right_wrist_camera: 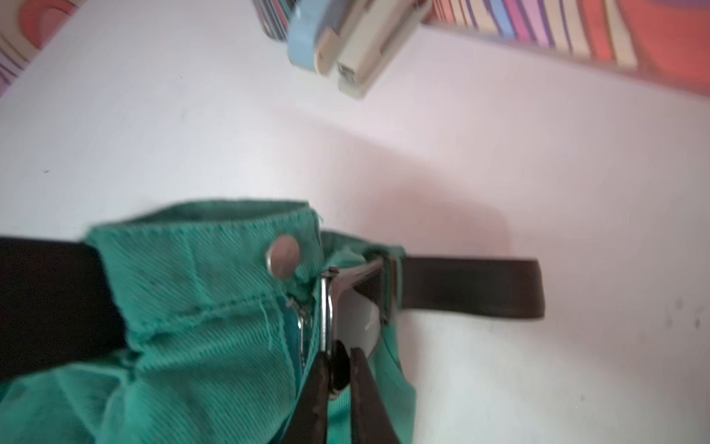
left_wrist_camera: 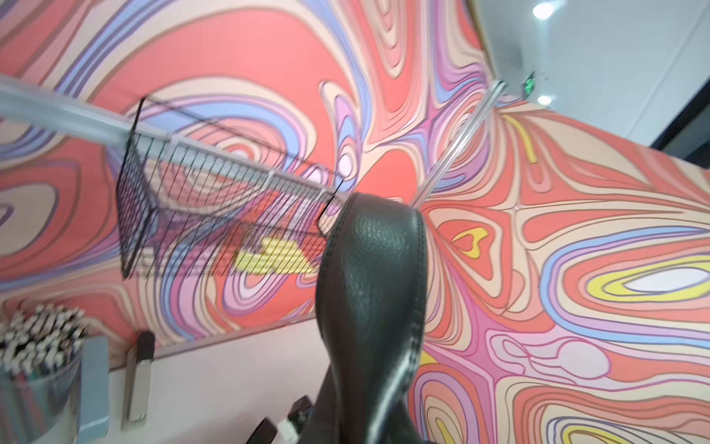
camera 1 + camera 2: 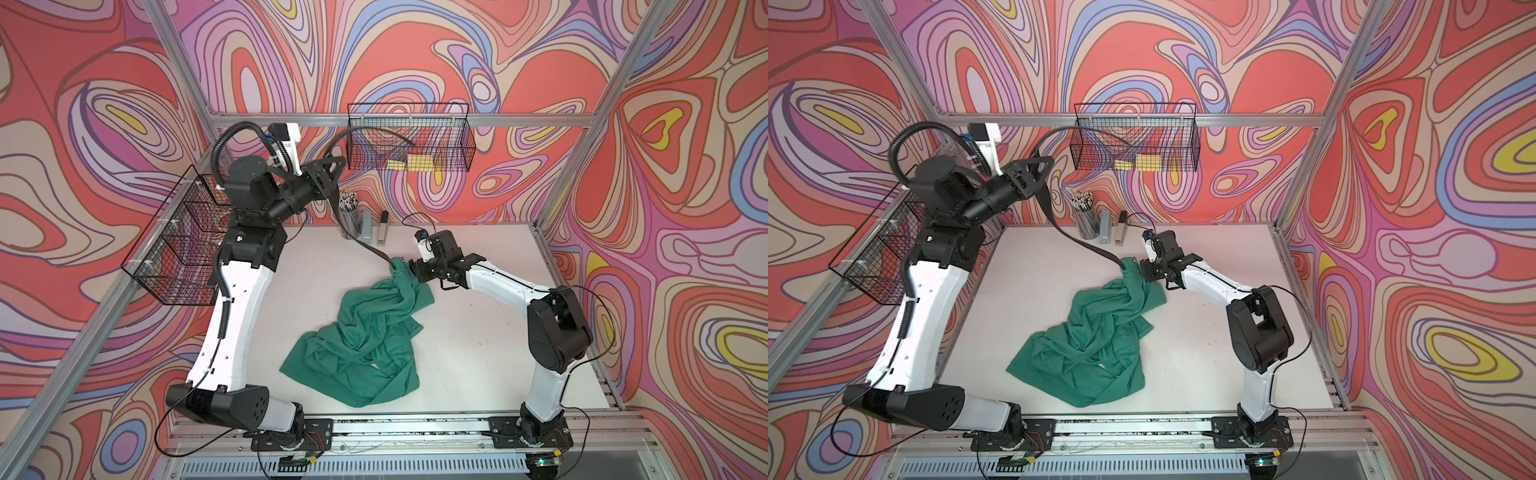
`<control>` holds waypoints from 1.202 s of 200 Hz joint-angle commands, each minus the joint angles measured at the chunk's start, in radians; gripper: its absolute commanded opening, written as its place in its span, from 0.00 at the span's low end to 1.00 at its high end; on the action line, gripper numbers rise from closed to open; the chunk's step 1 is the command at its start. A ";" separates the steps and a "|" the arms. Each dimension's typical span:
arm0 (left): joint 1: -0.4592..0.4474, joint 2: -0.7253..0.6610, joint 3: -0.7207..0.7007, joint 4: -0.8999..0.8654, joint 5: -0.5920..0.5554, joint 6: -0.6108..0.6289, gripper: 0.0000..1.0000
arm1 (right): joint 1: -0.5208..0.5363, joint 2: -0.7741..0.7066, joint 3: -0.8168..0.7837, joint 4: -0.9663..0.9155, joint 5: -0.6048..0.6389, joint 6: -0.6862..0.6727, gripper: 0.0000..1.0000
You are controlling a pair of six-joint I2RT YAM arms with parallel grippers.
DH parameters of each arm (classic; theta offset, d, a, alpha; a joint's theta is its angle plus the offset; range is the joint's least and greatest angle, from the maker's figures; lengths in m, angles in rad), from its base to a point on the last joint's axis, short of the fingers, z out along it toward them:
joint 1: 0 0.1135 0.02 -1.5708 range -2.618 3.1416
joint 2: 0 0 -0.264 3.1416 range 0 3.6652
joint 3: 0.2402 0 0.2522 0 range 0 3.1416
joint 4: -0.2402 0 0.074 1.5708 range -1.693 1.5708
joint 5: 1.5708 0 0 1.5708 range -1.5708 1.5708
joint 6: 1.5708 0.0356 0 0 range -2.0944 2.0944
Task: Remove the belt from the trousers
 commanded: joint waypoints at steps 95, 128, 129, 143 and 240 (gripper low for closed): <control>-0.001 -0.030 -0.407 0.029 -0.094 0.073 0.00 | 0.000 -0.211 0.032 -0.033 -0.029 0.038 0.00; 0.000 0.005 -0.541 0.055 -0.125 0.130 0.17 | 0.000 -0.266 0.079 -0.079 -0.030 0.042 0.00; 0.000 0.007 -0.544 0.056 -0.126 0.131 0.19 | 0.000 -0.268 0.081 -0.081 -0.030 0.042 0.00; -0.006 0.030 -0.555 0.041 -0.135 0.151 0.46 | -0.001 -0.277 0.105 -0.109 -0.029 0.044 0.00; -0.226 0.058 -0.670 0.199 -0.057 0.726 0.83 | 0.000 -0.271 0.180 -0.216 -0.050 0.065 0.00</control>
